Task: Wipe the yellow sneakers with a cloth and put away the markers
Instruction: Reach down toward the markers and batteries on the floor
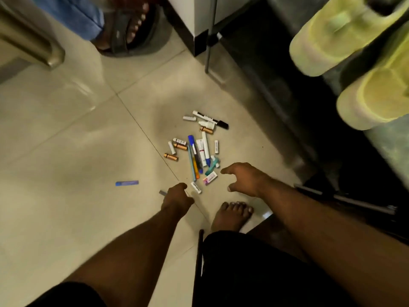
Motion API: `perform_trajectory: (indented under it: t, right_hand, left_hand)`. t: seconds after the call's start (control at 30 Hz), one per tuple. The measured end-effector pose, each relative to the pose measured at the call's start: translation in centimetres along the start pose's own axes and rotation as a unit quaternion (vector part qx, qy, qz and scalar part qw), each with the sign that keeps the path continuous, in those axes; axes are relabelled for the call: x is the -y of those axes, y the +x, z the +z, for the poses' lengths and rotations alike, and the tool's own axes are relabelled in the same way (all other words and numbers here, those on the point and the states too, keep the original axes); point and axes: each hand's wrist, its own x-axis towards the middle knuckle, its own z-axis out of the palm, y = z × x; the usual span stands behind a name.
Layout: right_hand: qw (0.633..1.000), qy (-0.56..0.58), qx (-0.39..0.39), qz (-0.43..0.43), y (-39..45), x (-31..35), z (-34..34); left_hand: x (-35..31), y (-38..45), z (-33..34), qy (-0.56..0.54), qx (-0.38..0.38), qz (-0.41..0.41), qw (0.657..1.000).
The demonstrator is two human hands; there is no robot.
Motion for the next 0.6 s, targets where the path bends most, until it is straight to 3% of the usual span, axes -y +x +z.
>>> perform_trajectory:
  t: [0.1, 0.23, 0.47, 0.6]
  right_hand:
    - [0.999, -0.024, 0.012, -0.038, 3.3, -1.1, 3.3]
    - [0.991, -0.106, 0.007, -0.084, 6.4, -1.9, 6.1]
    - [0.942, -0.297, -0.084, -0.13, 9.8, -2.0, 8.4]
    - [0.931, -0.329, -0.088, -0.132, 10.0, -2.6, 9.0]
  left_hand:
    - [-0.3, 1.7, 2.6, -0.084, -0.027, -0.05, 0.995]
    - [-0.7, 3.3, 5.3, -0.124, -0.067, -0.057, 0.988]
    - [0.3, 5.0, 8.1, -0.079, -0.141, -0.007, 0.987]
    - [1.0, 5.4, 8.0, -0.01, -0.132, 0.028, 0.991]
